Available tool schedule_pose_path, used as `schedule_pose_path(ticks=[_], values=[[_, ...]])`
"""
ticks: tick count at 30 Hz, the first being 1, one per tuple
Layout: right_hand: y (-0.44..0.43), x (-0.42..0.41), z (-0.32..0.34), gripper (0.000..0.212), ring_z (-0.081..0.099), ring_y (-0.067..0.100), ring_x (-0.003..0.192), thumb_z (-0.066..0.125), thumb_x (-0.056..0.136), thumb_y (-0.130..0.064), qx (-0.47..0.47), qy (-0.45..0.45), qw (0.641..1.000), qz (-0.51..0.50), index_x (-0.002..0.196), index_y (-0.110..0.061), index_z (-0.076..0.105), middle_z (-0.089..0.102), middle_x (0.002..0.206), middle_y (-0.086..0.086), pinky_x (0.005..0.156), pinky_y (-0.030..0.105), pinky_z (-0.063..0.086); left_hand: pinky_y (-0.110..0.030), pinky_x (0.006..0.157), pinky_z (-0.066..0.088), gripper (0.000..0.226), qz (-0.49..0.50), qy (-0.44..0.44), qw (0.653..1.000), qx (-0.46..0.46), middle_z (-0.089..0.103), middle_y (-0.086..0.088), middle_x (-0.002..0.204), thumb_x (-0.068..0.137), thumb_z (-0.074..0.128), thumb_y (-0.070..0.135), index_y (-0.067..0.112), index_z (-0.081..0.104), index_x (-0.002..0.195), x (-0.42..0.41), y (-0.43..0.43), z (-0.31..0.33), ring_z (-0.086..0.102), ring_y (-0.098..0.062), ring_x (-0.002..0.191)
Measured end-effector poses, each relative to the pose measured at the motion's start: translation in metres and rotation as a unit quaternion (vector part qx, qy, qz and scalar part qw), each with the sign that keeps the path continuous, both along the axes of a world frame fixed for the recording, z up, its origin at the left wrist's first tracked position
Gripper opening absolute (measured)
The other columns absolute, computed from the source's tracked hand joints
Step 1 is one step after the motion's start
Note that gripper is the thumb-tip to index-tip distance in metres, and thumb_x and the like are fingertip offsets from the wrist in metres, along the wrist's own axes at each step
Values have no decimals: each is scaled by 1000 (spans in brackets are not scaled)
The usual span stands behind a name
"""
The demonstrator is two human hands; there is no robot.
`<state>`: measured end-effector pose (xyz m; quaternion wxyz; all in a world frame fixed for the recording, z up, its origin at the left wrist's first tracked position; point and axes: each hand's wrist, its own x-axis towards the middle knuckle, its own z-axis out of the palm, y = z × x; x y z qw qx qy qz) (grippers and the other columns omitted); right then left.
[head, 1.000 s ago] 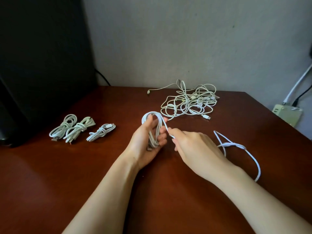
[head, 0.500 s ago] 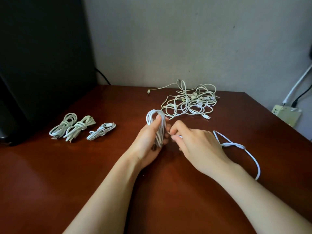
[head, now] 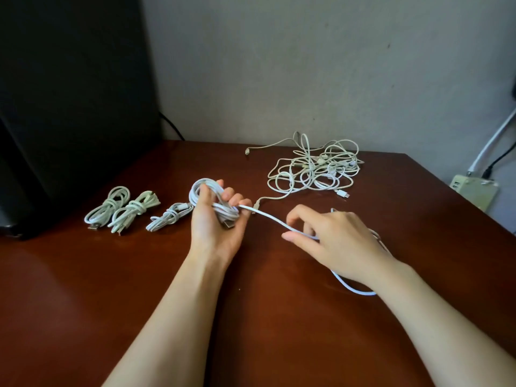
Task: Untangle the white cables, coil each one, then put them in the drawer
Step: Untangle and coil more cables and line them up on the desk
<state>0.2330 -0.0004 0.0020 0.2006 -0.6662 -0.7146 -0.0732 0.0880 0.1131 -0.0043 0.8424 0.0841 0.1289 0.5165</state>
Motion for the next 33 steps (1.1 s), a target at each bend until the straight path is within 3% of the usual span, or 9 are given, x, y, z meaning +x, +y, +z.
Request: schedule_pose_path(ticks=[3, 6, 10, 13, 16, 18, 22, 27, 33], values=[[1, 9, -2, 28, 52, 17, 58, 48, 89, -50, 87, -12, 996, 1, 84, -24, 58, 52, 60, -10, 58, 27, 37, -23, 57, 29, 35, 10, -55, 997, -46, 32, 0, 60, 103, 30, 36, 10, 48, 88, -7, 6, -1, 27, -11, 51], [4, 15, -3, 30, 39, 5, 63, 46, 90, -41, 151, 7, 988, 31, 81, -17, 62, 51, 66, -8, 62, 21, 33, -23, 56, 28, 33, 18, -32, 998, -41, 33, 0, 60, 103, 32, 35, 10, 49, 89, -8, 7, -1, 28, -11, 50], [6, 15, 5, 24, 35, 4, 68, 56, 90, -26, 240, -24, 967, 84, 80, -9, 68, 44, 70, -11, 71, 15, 30, -20, 53, 29, 29, 31, 161, 985, 58, 37, 3, 65, 104, 34, 34, 15, 52, 93, 0, 2, 0, 31, -7, 50], [4, 10, 10, 21, 41, 10, 69, 60, 90, -22, 263, -35, 955, 136, 81, -6, 70, 52, 69, -5, 73, 20, 35, -18, 51, 31, 25, 8, 303, 941, 152, 40, 4, 65, 103, 37, 32, 16, 54, 94, 8, -3, -2, 34, -5, 51], [3, 2, 11, 19, 44, 14, 69, 61, 90, -19, 272, -42, 948, 162, 81, -5, 70, 56, 70, 0, 72, 23, 38, -20, 55, 31, 23, -60, 368, 901, 223, 41, 1, 68, 101, 41, 30, 13, 56, 98, 11, -11, -3, 35, -7, 56], [2, 0, 11, 19, 45, 16, 68, 61, 91, -17, 284, -50, 944, 162, 80, -4, 70, 57, 69, 1, 71, 22, 37, -22, 57, 31, 24, -119, 381, 877, 266, 44, 0, 70, 101, 41, 31, 12, 56, 101, 11, -17, -3, 38, -9, 60], [1, 3, 13, 20, 49, 20, 67, 60, 93, -17, 316, -57, 936, 146, 83, -3, 70, 61, 71, 4, 69, 27, 41, -17, 51, 35, 30, -235, 383, 837, 311, 51, 9, 57, 101, 42, 32, 19, 57, 77, 13, -28, -1, 44, -2, 50], [2, 9, 13, 22, 50, 24, 64, 59, 94, -18, 342, -74, 930, 111, 81, -3, 69, 60, 69, 6, 66, 33, 43, -15, 48, 33, 26, -311, 325, 835, 318, 45, 0, 71, 101, 45, 33, 17, 55, 83, 12, -31, -1, 34, -6, 59], [5, 16, 10, 24, 49, 22, 71, 58, 93, -22, 349, -72, 932, 68, 84, -2, 69, 59, 72, 6, 74, 28, 38, -14, 49, 33, 42, -370, 269, 834, 308, 43, 0, 70, 84, 45, 55, 25, 73, 74, 9, -33, 2, 31, -6, 57]])
